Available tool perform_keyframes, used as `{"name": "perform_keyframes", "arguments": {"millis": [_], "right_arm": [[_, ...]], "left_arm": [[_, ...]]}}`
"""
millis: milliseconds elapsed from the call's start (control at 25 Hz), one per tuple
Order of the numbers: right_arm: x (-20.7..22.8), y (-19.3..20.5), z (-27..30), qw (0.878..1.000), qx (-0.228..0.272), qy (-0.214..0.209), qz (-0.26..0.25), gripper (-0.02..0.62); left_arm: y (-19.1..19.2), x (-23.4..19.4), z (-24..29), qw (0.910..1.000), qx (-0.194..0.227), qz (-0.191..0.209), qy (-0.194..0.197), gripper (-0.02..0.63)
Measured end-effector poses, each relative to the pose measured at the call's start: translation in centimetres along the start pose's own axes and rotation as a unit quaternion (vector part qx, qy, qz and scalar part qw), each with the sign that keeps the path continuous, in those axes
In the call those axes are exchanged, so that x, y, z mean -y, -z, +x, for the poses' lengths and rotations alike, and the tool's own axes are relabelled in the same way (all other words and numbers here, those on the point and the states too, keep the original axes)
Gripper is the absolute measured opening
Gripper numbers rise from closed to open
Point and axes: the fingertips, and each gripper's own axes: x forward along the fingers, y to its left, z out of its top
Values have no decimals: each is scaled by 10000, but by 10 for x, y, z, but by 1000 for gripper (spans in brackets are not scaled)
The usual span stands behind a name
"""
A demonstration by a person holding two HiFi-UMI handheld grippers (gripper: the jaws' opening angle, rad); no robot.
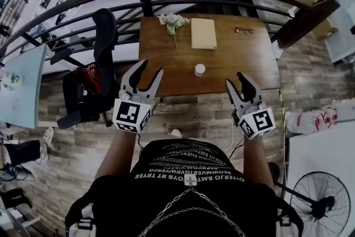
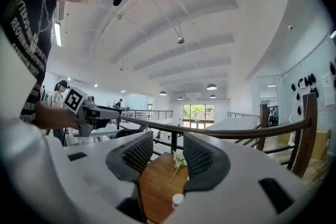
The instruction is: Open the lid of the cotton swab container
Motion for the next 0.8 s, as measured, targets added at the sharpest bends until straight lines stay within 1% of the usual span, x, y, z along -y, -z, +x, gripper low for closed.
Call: {"name": "perform_keyframes", "arguments": {"millis": [240, 400, 600, 800], "right_arm": [[-6, 7, -3, 9998, -156, 72, 90, 164], [-1, 13, -3, 9996, -151, 130, 182, 163], [7, 22, 5, 9991, -162, 137, 364, 158], [19, 31, 22, 9988, -239, -94, 407, 155]], "left_arm": [[23, 11, 7, 9994, -136, -170, 275, 202], [33, 21, 15, 9993, -35, -162, 331, 203], [61, 40, 36, 9973, -392, -199, 590, 204], [78, 47, 56, 9956, -676, -194, 620, 204]]}}
